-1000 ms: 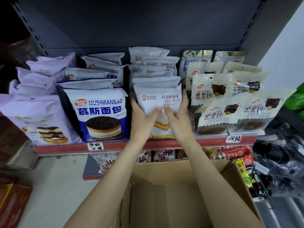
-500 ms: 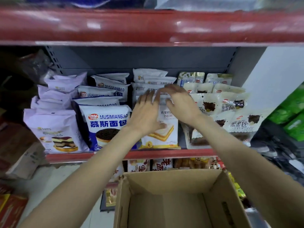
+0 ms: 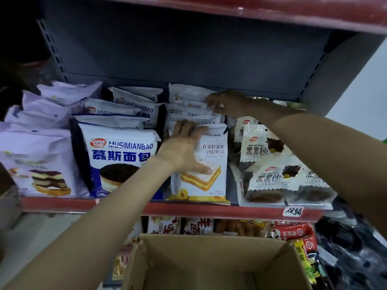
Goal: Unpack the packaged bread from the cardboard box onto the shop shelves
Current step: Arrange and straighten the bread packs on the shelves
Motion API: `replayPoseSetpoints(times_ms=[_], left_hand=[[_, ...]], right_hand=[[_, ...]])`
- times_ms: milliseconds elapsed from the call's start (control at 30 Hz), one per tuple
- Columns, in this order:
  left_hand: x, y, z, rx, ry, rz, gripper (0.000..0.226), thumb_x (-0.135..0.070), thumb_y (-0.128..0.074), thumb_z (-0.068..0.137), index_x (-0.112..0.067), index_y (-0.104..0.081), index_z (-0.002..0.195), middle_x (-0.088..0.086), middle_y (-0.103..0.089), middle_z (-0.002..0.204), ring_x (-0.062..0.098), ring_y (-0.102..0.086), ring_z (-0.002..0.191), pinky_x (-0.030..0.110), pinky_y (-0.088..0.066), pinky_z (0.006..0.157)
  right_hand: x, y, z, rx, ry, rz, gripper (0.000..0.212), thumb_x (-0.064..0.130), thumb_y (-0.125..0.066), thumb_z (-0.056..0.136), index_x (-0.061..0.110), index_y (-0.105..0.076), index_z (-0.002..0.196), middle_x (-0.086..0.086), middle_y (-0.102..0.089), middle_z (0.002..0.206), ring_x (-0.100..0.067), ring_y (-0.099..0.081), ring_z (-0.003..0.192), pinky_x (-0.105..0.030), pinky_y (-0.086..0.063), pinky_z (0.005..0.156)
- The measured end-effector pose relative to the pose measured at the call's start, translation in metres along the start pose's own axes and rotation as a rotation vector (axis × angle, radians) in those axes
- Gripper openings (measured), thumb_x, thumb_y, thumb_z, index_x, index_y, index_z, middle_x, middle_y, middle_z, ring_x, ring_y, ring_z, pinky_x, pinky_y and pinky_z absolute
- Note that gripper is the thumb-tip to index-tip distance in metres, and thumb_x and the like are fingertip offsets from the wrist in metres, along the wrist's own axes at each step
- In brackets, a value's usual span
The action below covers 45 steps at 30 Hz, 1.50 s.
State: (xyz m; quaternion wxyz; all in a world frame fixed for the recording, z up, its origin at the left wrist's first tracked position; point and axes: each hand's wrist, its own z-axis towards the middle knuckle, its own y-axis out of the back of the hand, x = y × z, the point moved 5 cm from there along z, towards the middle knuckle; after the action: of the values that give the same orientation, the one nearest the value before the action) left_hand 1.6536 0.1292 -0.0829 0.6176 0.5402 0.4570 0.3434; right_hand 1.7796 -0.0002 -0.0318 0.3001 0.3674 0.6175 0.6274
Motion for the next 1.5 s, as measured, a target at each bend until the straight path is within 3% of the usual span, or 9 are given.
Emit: replayPoseSetpoints(times_ms=[100,233,367,533,633,800,1100,1233,1500], left_hand=[[-0.002,0.001,0.000,-0.017,0.013,0.014,0.112,-0.064,-0.073,0.063,-0.035,-0.007,0.148,-0.001,-0.011,0.153,0.021,0.001,0.144,0.042,-0.026,0.111],[-0.001,-0.001,0.000,-0.035,0.024,0.002,0.113,-0.065,-0.075,0.060,-0.036,-0.008,0.147,0.000,-0.015,0.150,0.021,-0.004,0.142,0.041,-0.031,0.109],[0.001,-0.003,-0.002,-0.065,0.033,0.004,0.114,-0.068,-0.073,0.059,-0.037,-0.008,0.147,-0.001,-0.016,0.150,0.021,-0.005,0.143,0.043,-0.032,0.110],[-0.006,-0.002,-0.009,-0.077,0.048,0.132,0.125,-0.074,-0.071,0.054,-0.037,0.003,0.148,0.001,-0.015,0.152,0.024,-0.004,0.143,0.049,-0.029,0.110],[-0.010,-0.003,-0.012,-0.106,0.055,0.178,0.129,-0.077,-0.070,0.049,-0.042,0.008,0.145,0.005,-0.014,0.151,0.025,-0.004,0.142,0.055,-0.023,0.111],[-0.022,-0.001,-0.014,-0.240,0.012,0.254,0.120,-0.074,-0.069,0.054,-0.044,0.003,0.144,0.010,-0.023,0.143,0.027,-0.014,0.136,0.054,-0.025,0.107],[-0.012,-0.003,-0.008,-0.266,0.028,0.119,0.114,-0.073,-0.068,0.060,-0.042,-0.002,0.148,0.006,-0.007,0.154,0.024,0.003,0.144,0.052,-0.031,0.107],[-0.007,-0.005,-0.007,-0.308,0.058,0.027,0.111,-0.070,-0.070,0.060,-0.042,-0.009,0.148,0.000,0.006,0.157,0.023,0.014,0.144,0.056,-0.029,0.110],[-0.008,-0.022,-0.012,-0.292,0.105,0.096,0.135,-0.071,-0.074,0.052,-0.047,0.025,0.139,-0.006,0.037,0.147,0.029,0.042,0.132,0.065,-0.034,0.102]], right_hand=[[-0.005,-0.004,0.008,0.069,0.027,0.063,0.042,0.008,-0.051,0.095,0.007,-0.044,0.136,-0.013,-0.058,0.126,-0.017,-0.053,0.100,-0.010,-0.035,0.073],[-0.007,-0.008,0.019,0.131,0.069,-0.002,0.048,0.021,-0.050,0.096,0.014,-0.035,0.141,-0.007,-0.057,0.126,-0.021,-0.054,0.106,-0.021,-0.036,0.079],[-0.005,-0.011,0.027,0.104,0.065,0.049,0.049,0.028,-0.051,0.095,0.018,-0.034,0.141,-0.002,-0.057,0.104,-0.011,-0.052,0.073,-0.013,-0.038,0.056],[0.002,-0.010,0.026,0.048,0.160,0.116,0.035,0.012,-0.056,0.092,0.006,-0.054,0.126,-0.015,-0.060,0.118,-0.022,-0.056,0.099,-0.029,-0.044,0.084],[0.002,0.001,0.015,0.010,0.262,0.100,0.029,0.008,-0.057,0.091,0.004,-0.060,0.120,-0.021,-0.064,0.106,-0.023,-0.055,0.086,-0.030,-0.043,0.077],[0.001,0.011,-0.011,-0.129,0.432,-0.014,0.030,0.009,-0.056,0.093,0.012,-0.062,0.122,-0.004,-0.064,0.104,-0.018,-0.055,0.088,-0.030,-0.042,0.078],[-0.017,0.009,0.001,-0.183,0.288,-0.091,0.030,0.013,-0.052,0.095,0.016,-0.061,0.124,-0.008,-0.068,0.111,-0.019,-0.050,0.087,-0.023,-0.030,0.072],[-0.029,0.020,0.015,-0.238,0.117,0.009,0.030,0.019,-0.049,0.097,0.010,-0.060,0.123,-0.014,-0.061,0.123,-0.028,-0.056,0.110,-0.025,-0.037,0.086],[-0.019,0.010,0.035,-0.114,-0.013,-0.080,0.035,0.022,-0.061,0.090,0.007,-0.058,0.122,-0.011,-0.059,0.126,-0.027,-0.052,0.116,-0.026,-0.037,0.090]])
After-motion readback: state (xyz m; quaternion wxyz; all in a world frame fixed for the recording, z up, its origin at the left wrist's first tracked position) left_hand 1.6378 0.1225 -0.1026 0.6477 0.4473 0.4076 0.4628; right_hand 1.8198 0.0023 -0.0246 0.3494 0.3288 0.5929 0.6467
